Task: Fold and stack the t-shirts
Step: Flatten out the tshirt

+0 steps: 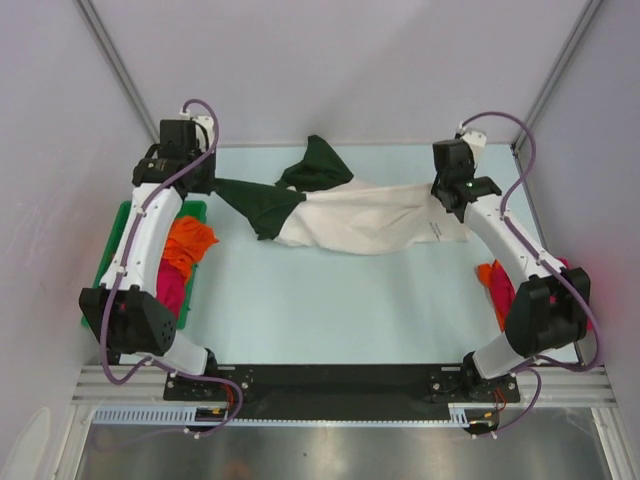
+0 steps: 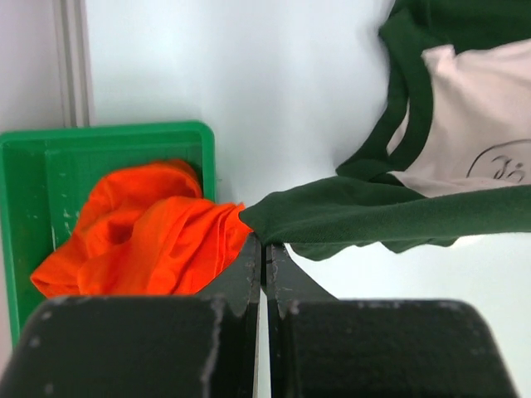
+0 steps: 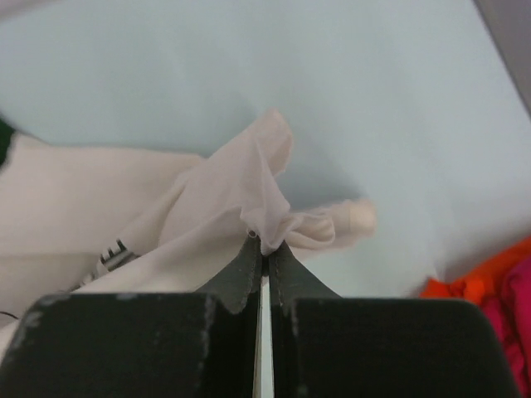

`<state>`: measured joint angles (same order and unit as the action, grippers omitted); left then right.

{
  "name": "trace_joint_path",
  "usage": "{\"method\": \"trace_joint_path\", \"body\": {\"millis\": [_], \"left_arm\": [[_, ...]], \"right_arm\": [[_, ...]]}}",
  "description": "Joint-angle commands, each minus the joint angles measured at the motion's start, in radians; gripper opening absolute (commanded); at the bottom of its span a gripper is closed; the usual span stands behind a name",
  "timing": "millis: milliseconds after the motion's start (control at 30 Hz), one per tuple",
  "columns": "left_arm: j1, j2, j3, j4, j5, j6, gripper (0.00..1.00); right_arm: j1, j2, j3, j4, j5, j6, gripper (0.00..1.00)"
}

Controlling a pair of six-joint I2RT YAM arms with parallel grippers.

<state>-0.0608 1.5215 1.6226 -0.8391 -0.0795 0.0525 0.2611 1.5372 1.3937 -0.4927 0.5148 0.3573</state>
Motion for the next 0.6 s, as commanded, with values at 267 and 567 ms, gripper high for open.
{"method": "trace_joint_path", "body": {"millis": [267, 567], "left_arm": [[0.010, 0.046, -0.145, 0.080, -0.002, 0.033, 0.00], [0.009, 0.077, -0.129, 0.092, -0.006, 0.050, 0.00]], "right_arm": [[-0.003, 0.141, -0.095, 0.062, -0.052, 0.106, 0.00], [0.001, 0.219, 0.024, 0.060, -0.062, 0.094, 0.11]]}}
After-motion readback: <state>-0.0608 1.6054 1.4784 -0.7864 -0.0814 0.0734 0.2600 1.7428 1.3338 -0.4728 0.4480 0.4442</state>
